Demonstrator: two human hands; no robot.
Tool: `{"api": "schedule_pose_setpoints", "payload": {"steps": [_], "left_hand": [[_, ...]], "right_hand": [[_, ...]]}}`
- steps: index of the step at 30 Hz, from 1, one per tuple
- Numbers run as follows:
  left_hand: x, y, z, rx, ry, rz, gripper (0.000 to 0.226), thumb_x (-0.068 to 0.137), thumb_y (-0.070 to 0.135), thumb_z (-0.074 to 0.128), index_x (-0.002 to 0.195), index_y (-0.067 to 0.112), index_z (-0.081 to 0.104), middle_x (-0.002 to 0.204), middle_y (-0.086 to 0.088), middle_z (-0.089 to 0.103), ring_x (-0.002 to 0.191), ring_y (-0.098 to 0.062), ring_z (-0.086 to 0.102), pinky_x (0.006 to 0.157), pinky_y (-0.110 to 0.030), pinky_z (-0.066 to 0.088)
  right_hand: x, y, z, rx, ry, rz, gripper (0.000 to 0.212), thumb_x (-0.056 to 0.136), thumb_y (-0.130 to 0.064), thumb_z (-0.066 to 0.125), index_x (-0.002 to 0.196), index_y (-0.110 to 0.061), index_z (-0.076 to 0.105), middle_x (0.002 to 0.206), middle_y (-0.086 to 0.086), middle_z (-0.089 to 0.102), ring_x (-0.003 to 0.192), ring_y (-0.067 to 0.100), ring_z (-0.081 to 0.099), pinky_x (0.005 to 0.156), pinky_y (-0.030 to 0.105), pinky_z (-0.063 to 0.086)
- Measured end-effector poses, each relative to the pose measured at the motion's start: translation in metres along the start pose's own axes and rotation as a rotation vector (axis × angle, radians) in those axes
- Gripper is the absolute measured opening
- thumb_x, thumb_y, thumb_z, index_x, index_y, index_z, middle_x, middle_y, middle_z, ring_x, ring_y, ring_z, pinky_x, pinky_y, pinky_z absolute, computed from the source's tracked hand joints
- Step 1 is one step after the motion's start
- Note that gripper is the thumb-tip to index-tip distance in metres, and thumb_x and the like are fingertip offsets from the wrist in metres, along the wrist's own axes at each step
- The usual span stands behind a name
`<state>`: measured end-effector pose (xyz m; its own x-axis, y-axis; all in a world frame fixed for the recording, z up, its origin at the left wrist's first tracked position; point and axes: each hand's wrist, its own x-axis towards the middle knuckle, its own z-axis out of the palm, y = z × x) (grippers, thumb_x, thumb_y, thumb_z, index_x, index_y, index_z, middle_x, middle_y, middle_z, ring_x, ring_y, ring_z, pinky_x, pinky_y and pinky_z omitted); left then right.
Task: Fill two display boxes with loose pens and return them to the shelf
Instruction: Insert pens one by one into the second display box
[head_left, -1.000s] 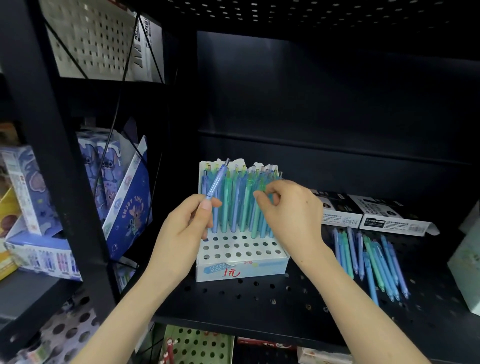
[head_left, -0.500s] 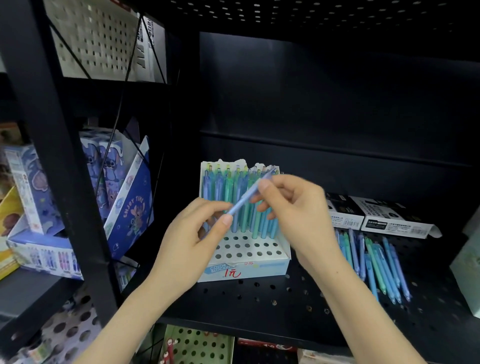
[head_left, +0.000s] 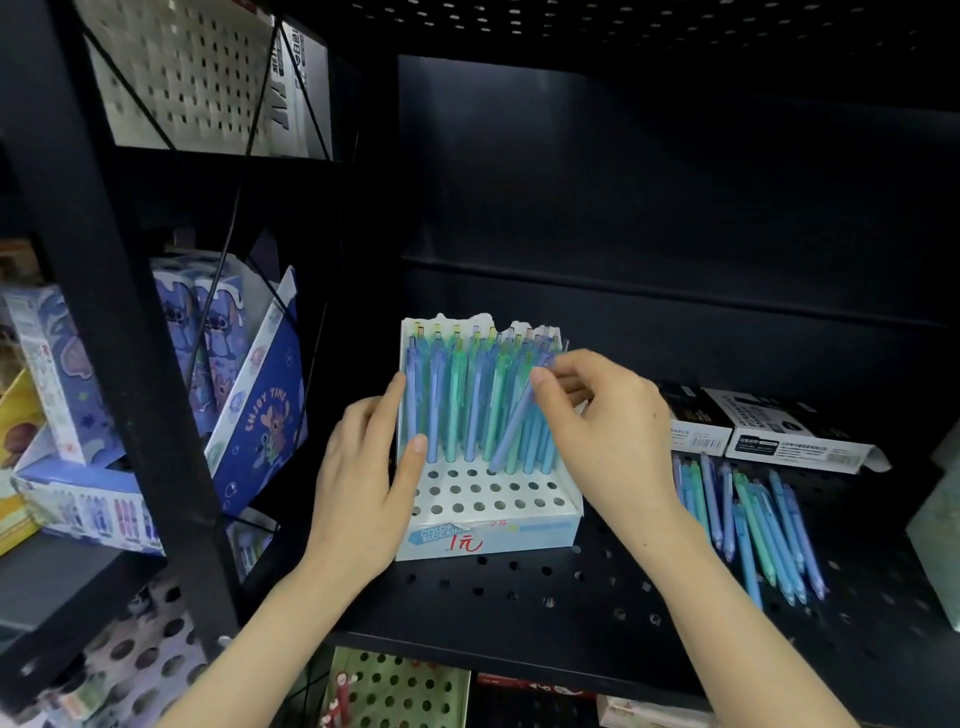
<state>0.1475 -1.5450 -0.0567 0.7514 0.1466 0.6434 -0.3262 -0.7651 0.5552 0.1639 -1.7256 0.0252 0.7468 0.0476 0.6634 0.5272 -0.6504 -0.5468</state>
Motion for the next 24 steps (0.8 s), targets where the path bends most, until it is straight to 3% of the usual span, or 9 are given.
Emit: {"api": "schedule_pose_setpoints", "payload": {"steps": [4,11,14,20,24], "left_hand": [[0.0,-0.002,0.002,0.026,0.012,0.018,0.061,0.091,0.05,0.022,0.148,0.028,0.018,0.135,0.001,0.039,0.121,-0.012,0.039,0.096,-0.025,0.027],[0.0,-0.002,0.004,0.035,0.041,0.053,0.059,0.092,0.047,0.021,0.148,0.026,0.02,0.131,0.002,0.04,0.11,0.004,0.031,0.093,-0.023,0.028],[0.0,-0.001,0.004,0.031,0.048,0.059,0.058,0.093,0.045,0.021,0.148,0.025,0.021,0.13,0.001,0.041,0.109,0.001,0.034,0.092,-0.024,0.029],[0.001,-0.001,0.002,0.051,0.051,0.044,0.057,0.093,0.044,0.023,0.147,0.024,0.026,0.13,0.0,0.046,0.115,-0.007,0.039,0.095,-0.025,0.029],[0.0,0.004,-0.002,0.156,0.156,0.048,0.05,0.094,0.036,0.032,0.137,0.014,0.043,0.121,-0.007,0.052,0.11,-0.019,0.044,0.091,-0.022,0.027]], "right_hand": [[0.003,-0.002,0.006,-0.034,-0.051,0.025,0.015,0.089,-0.031,0.058,0.084,-0.02,0.068,0.07,-0.014,0.061,0.063,-0.001,0.054,0.061,0.012,0.04],[0.008,-0.001,0.024,-0.199,-0.087,0.021,0.022,0.09,-0.035,0.057,0.074,-0.021,0.062,0.058,-0.012,0.051,0.057,0.007,0.047,0.053,0.02,0.034],[0.006,0.001,0.025,-0.207,-0.056,-0.01,0.021,0.089,-0.037,0.057,0.074,-0.023,0.062,0.053,-0.013,0.044,0.051,0.004,0.042,0.049,0.016,0.031],[-0.017,0.022,0.003,-0.062,0.125,-0.016,0.007,0.085,-0.032,0.063,0.088,-0.028,0.068,0.061,-0.011,0.058,0.057,0.004,0.053,0.052,0.022,0.042],[-0.03,0.062,-0.028,-0.187,0.144,0.144,0.006,0.085,-0.028,0.063,0.084,-0.027,0.068,0.058,-0.015,0.055,0.058,0.006,0.053,0.054,0.025,0.04]]}}
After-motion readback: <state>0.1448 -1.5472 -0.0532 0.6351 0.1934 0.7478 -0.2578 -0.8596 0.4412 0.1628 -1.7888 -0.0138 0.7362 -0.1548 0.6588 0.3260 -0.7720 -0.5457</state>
